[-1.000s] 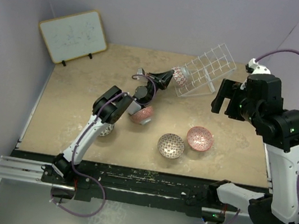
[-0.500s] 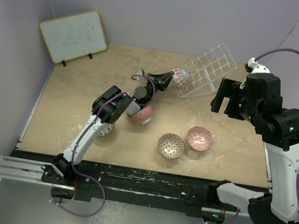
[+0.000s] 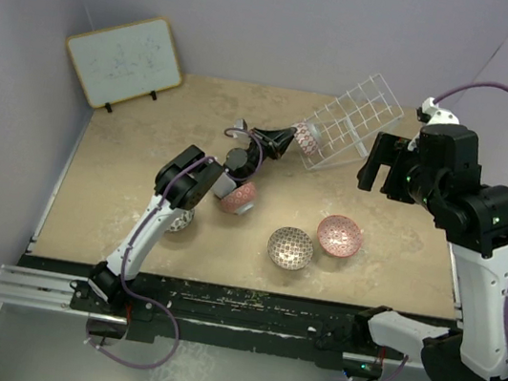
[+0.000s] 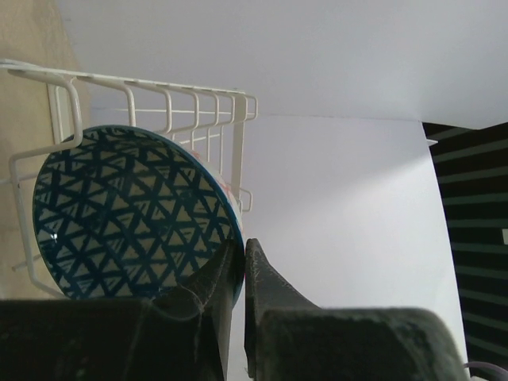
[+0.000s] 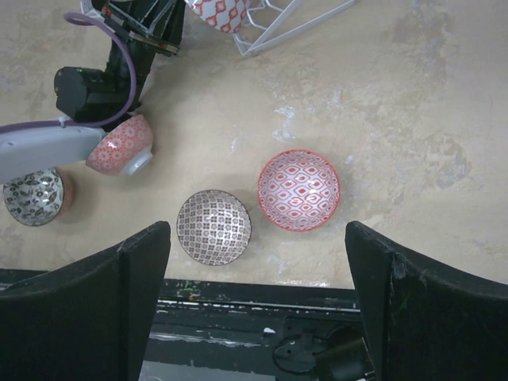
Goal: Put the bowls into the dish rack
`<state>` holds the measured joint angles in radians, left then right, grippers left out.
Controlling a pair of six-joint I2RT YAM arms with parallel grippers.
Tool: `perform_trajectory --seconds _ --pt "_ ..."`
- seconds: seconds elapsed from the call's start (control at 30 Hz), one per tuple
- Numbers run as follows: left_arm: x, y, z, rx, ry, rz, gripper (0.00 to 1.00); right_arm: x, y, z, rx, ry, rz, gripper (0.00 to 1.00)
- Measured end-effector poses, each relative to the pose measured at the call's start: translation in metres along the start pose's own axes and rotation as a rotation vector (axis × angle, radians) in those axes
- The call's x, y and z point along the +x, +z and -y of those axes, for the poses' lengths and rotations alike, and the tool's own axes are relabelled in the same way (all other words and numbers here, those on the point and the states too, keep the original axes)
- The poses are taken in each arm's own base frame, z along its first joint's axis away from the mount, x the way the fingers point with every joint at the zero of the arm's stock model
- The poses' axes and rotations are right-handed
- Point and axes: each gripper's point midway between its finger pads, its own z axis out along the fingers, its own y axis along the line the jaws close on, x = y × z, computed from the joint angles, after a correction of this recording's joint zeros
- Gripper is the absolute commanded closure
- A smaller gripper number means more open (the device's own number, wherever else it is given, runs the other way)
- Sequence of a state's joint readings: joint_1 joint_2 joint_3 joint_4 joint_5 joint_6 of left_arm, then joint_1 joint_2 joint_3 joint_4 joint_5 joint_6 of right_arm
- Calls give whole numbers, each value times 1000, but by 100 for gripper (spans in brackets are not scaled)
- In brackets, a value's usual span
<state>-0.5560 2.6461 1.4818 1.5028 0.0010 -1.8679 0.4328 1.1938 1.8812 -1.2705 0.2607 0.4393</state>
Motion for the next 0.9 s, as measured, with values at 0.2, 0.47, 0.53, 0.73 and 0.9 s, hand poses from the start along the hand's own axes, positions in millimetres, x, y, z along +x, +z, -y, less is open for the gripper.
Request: perform_trajectory --seconds 0.2,0.47,0.53,0.73,0.9 --pt "3 -3 -1 -12 -24 -21 71 0 -2 -3 -21 6 4 7" --pt "1 -5 -2 -20 -43 -17 58 -2 -2 -5 -29 9 9 7" --pt "0 -6 -1 -21 -49 -15 56 -2 -2 -6 -33 10 11 7" --pt "-5 -10 -1 -32 -55 -12 48 -3 -3 -8 -48 11 10 7" --pt "-5 -13 -2 -45 -55 -23 45 -4 -3 -10 -54 13 14 7"
